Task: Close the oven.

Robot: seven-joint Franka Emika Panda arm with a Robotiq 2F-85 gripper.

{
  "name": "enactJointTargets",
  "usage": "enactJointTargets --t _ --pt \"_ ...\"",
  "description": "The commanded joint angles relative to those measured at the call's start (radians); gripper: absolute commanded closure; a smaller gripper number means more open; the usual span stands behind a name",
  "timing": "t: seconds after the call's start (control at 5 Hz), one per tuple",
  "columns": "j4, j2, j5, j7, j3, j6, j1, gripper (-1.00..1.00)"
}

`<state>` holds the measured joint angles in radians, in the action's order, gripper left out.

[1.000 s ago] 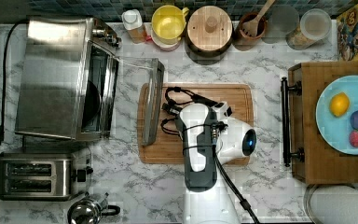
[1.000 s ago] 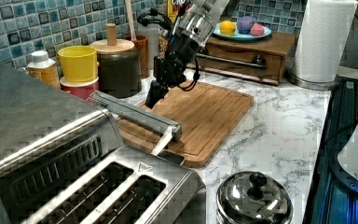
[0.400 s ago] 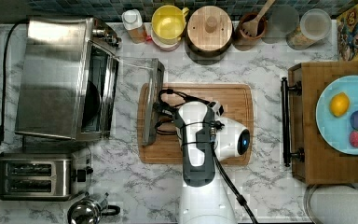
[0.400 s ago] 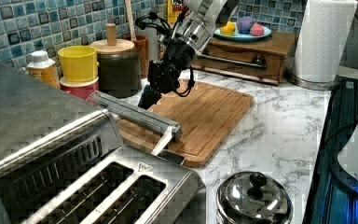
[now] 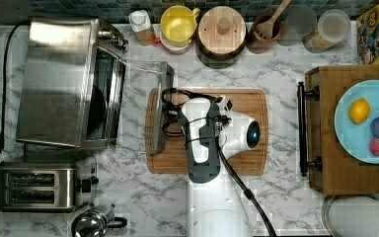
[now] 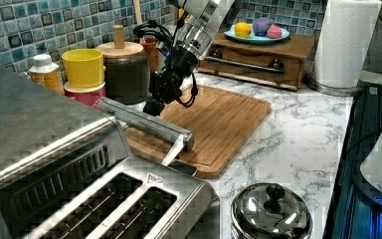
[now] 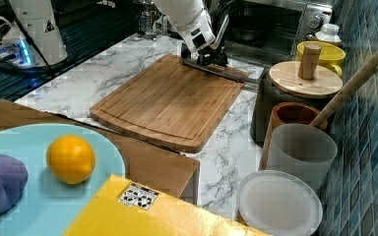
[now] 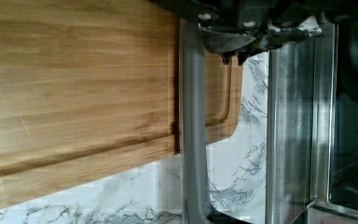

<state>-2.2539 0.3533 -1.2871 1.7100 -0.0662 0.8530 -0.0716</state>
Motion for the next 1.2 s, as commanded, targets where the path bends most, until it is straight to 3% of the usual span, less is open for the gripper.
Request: enactJointTargets --t 0.2,0.8,1.2 --pt "0.106 -0.076 0.004 -0.054 -0.051 -0.039 0.036 1.0" --pt "0.152 -0.159 0.107 -0.152 -0.162 -0.018 0.15 1.0" --pt "0.162 -0.211 0.108 -0.152 -0.223 0.012 0.138 1.0"
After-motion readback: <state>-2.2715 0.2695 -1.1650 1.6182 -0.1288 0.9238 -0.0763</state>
